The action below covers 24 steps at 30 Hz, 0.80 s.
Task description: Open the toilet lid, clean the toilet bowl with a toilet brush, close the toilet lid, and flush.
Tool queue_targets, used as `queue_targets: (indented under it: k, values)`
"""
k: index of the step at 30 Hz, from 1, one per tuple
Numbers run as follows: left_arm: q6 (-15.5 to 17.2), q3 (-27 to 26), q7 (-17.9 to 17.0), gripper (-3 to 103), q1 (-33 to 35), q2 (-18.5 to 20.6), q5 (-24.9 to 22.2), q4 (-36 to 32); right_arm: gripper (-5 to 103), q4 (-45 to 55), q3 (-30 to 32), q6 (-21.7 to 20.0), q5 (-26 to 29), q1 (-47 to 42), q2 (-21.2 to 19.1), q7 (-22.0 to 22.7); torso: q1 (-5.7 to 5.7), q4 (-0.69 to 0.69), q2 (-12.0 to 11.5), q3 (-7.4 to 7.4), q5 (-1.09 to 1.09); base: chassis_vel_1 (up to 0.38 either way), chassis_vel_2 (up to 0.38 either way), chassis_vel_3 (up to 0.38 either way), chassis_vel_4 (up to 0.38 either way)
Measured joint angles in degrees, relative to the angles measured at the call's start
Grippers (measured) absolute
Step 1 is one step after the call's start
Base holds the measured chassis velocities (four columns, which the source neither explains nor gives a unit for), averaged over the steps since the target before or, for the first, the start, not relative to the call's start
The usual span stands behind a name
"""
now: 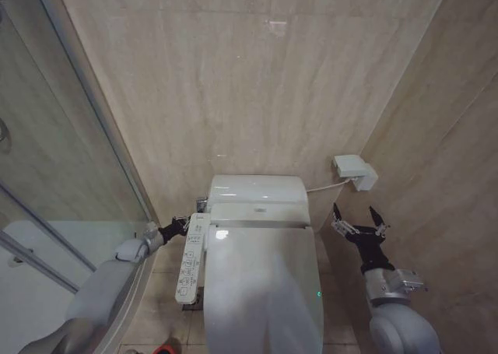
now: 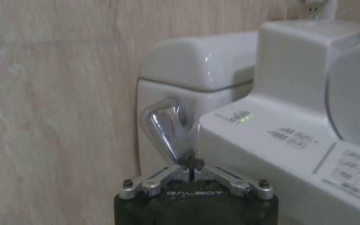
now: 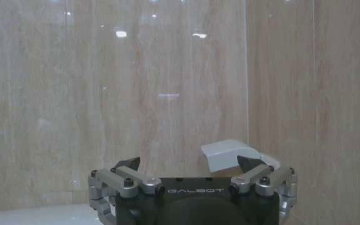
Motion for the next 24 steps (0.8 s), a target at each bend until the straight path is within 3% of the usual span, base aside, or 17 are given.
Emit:
queue_targets:
  k: [1,8,17,24]
  values:
    - [0.0,-0.9,-0.2,0,0.8,0.3,0.0,-0.8,100,0.0,0.0,0.0,0.0,0.0,0.0,0.0,-0.01,-0.07,0.0,-0.02,0.02,0.0,0.0,0.0,0.0]
    - [0.0,-4.5,-0.8,0,5.3,2.6,-0.4,-3.9,100,0.0,0.0,0.0,0.0,0.0,0.0,0.0,-0.03,0.01,0.0,-0.03,0.01,0.0,0.0,0.0,0.0]
    - [0.0,-7.0,-2.6,0,9.6,4.6,-2.0,-6.6,100,0.0,0.0,0.0,0.0,0.0,0.0,0.0,-0.03,0.01,0.0,-0.03,0.02,0.0,0.0,0.0,0.0]
    - [1.8,-10.9,-10.1,0,12.8,6.0,-4.3,-11.8,100,0.0,0.0,0.0,0.0,0.0,0.0,0.0,-0.03,0.01,0.0,-0.02,0.03,0.0,0.0,0.0,0.0]
